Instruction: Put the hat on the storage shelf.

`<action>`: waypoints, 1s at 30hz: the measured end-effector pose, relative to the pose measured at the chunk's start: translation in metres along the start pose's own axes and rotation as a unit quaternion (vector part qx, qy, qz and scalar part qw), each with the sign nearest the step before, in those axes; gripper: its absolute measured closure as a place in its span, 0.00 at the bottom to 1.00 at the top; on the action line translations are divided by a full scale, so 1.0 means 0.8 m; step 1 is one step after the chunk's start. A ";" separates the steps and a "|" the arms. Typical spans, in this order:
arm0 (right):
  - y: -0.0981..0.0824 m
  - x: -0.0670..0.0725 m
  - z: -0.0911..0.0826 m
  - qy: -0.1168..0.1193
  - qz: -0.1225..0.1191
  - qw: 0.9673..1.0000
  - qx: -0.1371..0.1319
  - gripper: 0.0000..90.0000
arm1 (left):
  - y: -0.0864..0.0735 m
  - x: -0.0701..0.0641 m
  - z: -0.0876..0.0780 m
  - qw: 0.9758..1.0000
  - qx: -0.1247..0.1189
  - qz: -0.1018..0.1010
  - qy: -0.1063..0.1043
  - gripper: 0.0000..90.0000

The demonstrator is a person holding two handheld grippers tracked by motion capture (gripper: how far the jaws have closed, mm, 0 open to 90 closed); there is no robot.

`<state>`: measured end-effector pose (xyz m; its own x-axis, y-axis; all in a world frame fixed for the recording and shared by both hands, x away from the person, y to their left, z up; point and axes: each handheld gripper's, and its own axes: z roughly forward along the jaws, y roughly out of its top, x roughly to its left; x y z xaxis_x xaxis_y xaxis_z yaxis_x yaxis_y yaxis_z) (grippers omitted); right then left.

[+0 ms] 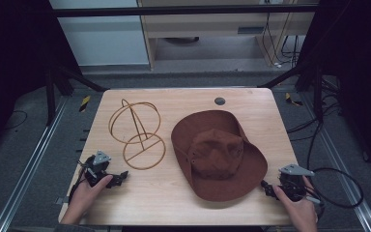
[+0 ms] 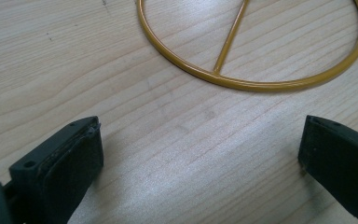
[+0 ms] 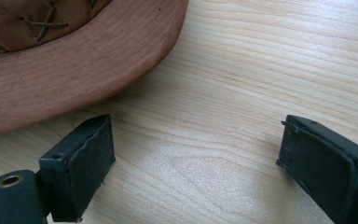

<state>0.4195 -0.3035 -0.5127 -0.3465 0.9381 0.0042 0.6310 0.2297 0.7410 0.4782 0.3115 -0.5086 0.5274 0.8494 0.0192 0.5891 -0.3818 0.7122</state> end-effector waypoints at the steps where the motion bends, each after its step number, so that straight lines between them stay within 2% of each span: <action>1: 0.000 0.000 0.000 0.000 0.000 1.000 0.000 0.11 | 0.000 0.000 0.000 1.000 0.001 0.000 0.000 0.00; 10: -0.001 0.000 -0.002 0.004 0.000 1.000 0.002 0.12 | -0.001 -0.001 -0.001 1.000 0.000 0.000 0.000 0.00; 13: 0.001 0.003 -0.009 -0.007 -0.017 1.000 0.013 0.19 | -0.002 -0.001 -0.002 1.000 0.000 0.000 0.000 0.00; 16: 0.002 0.009 -0.026 -0.022 -0.042 0.999 0.012 0.20 | -0.002 -0.001 -0.002 1.000 0.000 0.000 -0.001 0.00; 20: 0.006 0.013 -0.043 -0.028 -0.053 0.998 0.008 0.21 | -0.002 -0.001 -0.002 1.000 0.000 0.000 -0.002 0.00; 21: 0.012 0.015 -0.057 -0.039 -0.060 0.997 0.000 0.22 | -0.002 -0.001 -0.002 1.000 0.000 0.001 -0.003 0.00; 23: 0.015 0.016 -0.065 -0.039 -0.062 0.997 -0.004 0.22 | -0.002 -0.001 -0.002 1.000 -0.001 0.001 -0.003 0.00; 24: 0.028 0.020 -0.079 -0.047 -0.066 0.997 -0.012 0.22 | -0.002 -0.001 -0.002 1.000 0.000 0.001 -0.003 0.00; 26: 0.042 0.022 -0.088 -0.051 -0.066 0.996 -0.018 0.23 | -0.002 0.000 -0.002 1.000 0.001 0.003 -0.004 0.00; 27: 0.042 0.022 -0.088 -0.051 -0.066 0.996 -0.018 0.23 | -0.002 0.000 -0.002 1.000 0.001 0.003 -0.004 0.00; 28: 0.061 0.029 -0.098 -0.052 -0.075 0.995 -0.032 0.22 | -0.002 0.000 -0.002 1.000 0.001 0.003 -0.003 0.00; 29: 0.070 0.033 -0.102 -0.056 -0.080 0.994 -0.043 0.23 | -0.002 0.000 -0.002 1.000 0.001 0.003 -0.003 0.00; 30: 0.070 0.033 -0.102 -0.056 -0.080 0.994 -0.043 0.23 | -0.002 0.000 -0.002 1.000 0.001 0.003 -0.003 0.00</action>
<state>0.3894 -0.2869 -0.4161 -0.3546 0.9157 -0.1890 0.5117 0.3592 0.7805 0.4762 0.3127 -0.5085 0.5349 0.8447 0.0183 0.5872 -0.3873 0.7108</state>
